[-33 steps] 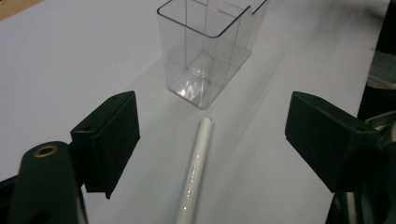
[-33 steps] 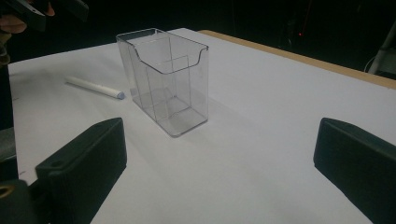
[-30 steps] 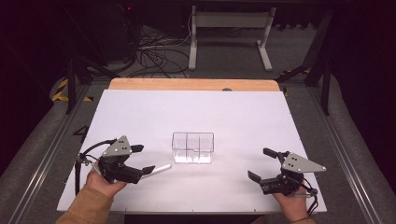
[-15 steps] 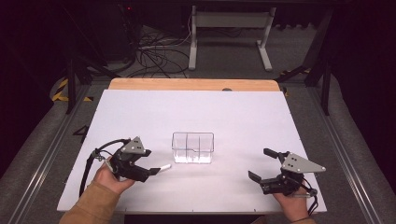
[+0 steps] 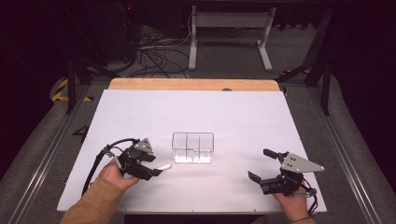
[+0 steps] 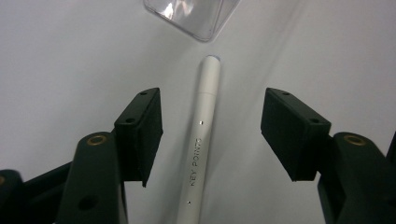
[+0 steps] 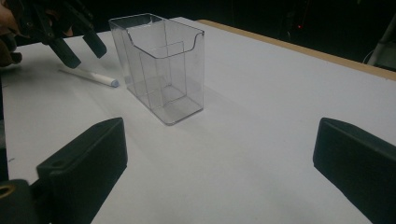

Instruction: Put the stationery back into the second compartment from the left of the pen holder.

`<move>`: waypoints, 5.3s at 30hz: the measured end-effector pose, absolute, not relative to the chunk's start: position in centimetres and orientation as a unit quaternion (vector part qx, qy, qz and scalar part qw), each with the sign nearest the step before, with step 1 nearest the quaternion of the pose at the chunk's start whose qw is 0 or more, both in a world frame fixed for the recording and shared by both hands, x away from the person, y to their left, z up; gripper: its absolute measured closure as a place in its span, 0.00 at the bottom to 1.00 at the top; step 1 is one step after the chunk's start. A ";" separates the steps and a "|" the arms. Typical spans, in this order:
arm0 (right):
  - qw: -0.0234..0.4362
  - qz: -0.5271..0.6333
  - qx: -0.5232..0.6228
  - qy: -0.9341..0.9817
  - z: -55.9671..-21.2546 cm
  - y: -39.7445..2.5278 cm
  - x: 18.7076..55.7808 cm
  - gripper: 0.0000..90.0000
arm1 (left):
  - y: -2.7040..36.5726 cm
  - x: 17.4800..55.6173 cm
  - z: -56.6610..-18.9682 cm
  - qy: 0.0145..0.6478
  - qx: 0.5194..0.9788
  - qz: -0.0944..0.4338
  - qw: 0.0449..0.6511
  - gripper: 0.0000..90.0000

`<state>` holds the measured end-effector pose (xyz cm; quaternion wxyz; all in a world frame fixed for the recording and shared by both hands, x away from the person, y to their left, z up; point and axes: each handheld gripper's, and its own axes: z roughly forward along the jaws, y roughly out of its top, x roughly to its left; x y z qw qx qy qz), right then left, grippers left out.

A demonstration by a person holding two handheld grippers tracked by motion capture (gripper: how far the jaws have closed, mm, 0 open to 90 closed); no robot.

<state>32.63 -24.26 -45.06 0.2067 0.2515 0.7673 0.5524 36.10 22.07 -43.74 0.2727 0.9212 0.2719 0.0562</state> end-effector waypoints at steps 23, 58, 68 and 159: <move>0.193 0.551 0.245 0.774 -45.3 -24.1 32.7 0.04 | 20.1 36.5 -45.2 0.224 0.957 0.066 0.171 0.79; 0.187 0.550 0.245 0.776 -45.5 -24.1 32.7 0.04 | 20.5 34.2 -40.8 0.186 0.949 0.082 0.242 0.88; 0.185 0.550 0.246 0.777 -45.6 -24.0 32.7 0.04 | 21.6 33.5 -38.6 0.184 0.920 0.088 0.335 0.88; 0.172 0.544 0.242 0.785 -46.2 -24.0 32.7 0.04 | 13.5 40.4 -37.9 0.212 0.738 0.126 0.628 0.87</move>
